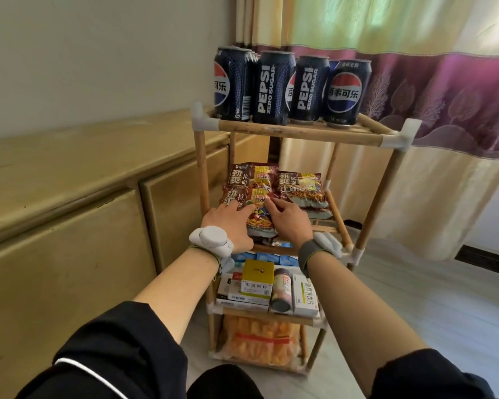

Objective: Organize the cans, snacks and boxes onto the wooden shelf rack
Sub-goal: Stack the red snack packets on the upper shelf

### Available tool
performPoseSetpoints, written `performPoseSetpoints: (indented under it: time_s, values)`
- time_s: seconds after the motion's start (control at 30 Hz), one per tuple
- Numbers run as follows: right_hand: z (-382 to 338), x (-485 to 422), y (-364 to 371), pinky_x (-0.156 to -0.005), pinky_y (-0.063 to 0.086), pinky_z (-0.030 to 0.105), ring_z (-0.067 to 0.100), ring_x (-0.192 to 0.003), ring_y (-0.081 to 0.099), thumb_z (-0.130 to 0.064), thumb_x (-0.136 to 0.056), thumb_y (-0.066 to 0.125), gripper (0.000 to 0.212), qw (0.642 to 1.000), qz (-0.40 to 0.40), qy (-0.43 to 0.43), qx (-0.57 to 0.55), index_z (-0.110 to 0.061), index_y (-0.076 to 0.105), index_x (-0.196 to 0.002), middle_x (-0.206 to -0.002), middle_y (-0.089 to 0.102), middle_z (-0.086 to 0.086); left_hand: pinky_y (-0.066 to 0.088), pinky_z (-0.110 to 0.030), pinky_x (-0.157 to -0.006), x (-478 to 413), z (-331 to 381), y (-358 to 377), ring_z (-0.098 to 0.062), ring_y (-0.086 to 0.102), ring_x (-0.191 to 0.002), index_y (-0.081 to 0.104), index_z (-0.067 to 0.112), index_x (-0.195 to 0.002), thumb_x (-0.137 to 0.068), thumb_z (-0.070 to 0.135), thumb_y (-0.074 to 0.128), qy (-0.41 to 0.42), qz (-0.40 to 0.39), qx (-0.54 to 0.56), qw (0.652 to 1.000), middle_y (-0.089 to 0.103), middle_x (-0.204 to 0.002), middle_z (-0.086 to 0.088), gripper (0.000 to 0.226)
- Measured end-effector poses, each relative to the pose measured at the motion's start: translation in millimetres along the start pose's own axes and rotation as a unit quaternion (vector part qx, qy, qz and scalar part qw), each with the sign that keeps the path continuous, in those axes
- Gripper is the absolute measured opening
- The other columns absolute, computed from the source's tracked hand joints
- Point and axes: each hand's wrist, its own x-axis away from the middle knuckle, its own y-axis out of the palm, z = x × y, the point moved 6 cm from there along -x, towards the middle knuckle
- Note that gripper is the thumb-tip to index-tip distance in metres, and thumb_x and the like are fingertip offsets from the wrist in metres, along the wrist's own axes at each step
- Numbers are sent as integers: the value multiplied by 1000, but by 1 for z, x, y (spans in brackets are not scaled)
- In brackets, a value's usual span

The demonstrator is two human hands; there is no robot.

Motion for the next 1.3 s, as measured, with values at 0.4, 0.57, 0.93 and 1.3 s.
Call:
performPoseSetpoints:
  time_s: [0.4, 0.57, 0.93, 1.3]
  values:
    - [31, 70, -68, -94, 51, 32, 19, -111, 65, -26, -93, 55, 31, 992, 7, -39, 121, -26, 68, -121, -121, 70, -3, 33, -49, -109, 11, 55, -16, -36, 28, -141, 18, 32, -154, -90, 45, 53, 60, -54, -35, 996, 25, -157, -9, 75]
    - [51, 112, -113, -89, 56, 41, 20, -104, 64, -30, -95, 51, 29, 979, 37, -64, 192, -31, 65, -120, -115, 67, -2, 45, -45, -96, 20, 112, -18, -30, 43, -128, 29, 32, -148, -89, 42, 53, 111, -51, -9, 992, 42, -142, -5, 64]
    - [145, 221, -242, -96, 51, 43, 25, -116, 56, -32, -97, 48, 36, 947, 111, 60, 297, -30, 57, -132, -126, 62, -1, 46, -39, -94, 69, 282, -48, -24, 51, -121, 44, 32, -140, -93, 36, 49, 272, 29, 29, 961, 54, -131, 0, 48]
    - [252, 364, -351, -93, 53, 44, 27, -110, 58, -36, -90, 48, 36, 883, 185, 270, 336, -32, 59, -125, -116, 66, 2, 44, -35, -92, 116, 459, -31, -23, 54, -122, 42, 30, -144, -96, 33, 52, 427, 20, 22, 904, 51, -138, 1, 49]
